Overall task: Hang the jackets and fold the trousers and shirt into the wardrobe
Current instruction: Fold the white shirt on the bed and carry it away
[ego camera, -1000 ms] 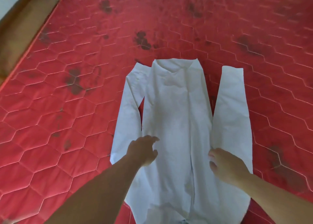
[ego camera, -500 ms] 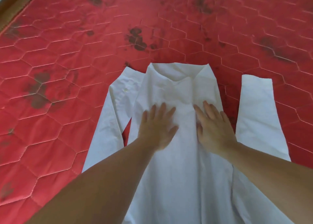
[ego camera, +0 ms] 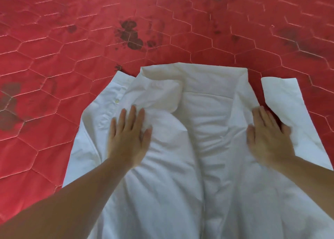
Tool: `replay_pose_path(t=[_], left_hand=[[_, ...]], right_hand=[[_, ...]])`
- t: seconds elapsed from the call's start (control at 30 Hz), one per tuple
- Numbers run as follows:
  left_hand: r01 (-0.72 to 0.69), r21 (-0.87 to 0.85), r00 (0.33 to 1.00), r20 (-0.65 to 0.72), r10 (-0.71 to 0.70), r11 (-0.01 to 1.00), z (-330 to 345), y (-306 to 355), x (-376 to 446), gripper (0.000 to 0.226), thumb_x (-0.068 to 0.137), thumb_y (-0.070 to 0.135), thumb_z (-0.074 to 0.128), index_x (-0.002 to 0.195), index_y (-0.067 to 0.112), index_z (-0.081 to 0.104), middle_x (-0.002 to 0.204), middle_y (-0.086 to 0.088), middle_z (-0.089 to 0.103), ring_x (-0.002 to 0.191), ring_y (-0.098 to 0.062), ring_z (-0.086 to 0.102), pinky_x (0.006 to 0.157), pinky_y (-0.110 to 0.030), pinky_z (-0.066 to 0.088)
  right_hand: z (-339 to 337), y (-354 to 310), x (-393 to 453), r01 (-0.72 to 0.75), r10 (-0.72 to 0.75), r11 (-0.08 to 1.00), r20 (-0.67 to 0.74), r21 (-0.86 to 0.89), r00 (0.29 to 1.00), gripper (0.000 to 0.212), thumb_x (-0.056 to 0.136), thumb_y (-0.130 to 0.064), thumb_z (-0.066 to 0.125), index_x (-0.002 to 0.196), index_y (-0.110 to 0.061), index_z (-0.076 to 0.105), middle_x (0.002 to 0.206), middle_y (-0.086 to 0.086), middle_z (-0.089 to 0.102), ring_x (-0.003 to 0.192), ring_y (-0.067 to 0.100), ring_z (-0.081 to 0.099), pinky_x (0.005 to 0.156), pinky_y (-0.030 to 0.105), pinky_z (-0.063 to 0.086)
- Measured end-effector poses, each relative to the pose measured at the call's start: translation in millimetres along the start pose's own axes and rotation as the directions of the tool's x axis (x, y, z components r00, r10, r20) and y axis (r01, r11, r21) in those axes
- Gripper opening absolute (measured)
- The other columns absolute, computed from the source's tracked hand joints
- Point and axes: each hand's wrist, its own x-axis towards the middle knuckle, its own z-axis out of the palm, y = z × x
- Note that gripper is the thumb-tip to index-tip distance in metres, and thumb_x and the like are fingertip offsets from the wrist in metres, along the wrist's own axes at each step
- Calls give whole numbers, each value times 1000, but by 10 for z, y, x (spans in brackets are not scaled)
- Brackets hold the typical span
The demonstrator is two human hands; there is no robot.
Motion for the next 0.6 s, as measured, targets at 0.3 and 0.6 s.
replay_pose_path(t=[0.3, 0.6], left_hand=[[-156, -102, 988, -18, 155, 982, -108, 923, 502, 64, 96, 60, 18, 153, 41, -6, 164, 4, -8, 150, -25, -11, 119, -53, -7], [-15, -98, 996, -91, 6, 995, -39, 158, 535, 66, 92, 63, 15, 153, 40, 2, 164, 5, 6, 148, -22, 11, 119, -46, -1]], right_hand=[[69, -1155, 209, 289, -292, 952, 13, 99, 956, 65, 97, -45, 24, 153, -11, 23, 161, 14, 16, 148, 29, 15, 118, 48, 14], [190, -318, 553, 145, -144, 989, 107, 3, 984, 80, 91, -67, 4, 155, -19, 0, 163, 4, -6, 150, 20, -4, 121, 42, 1]])
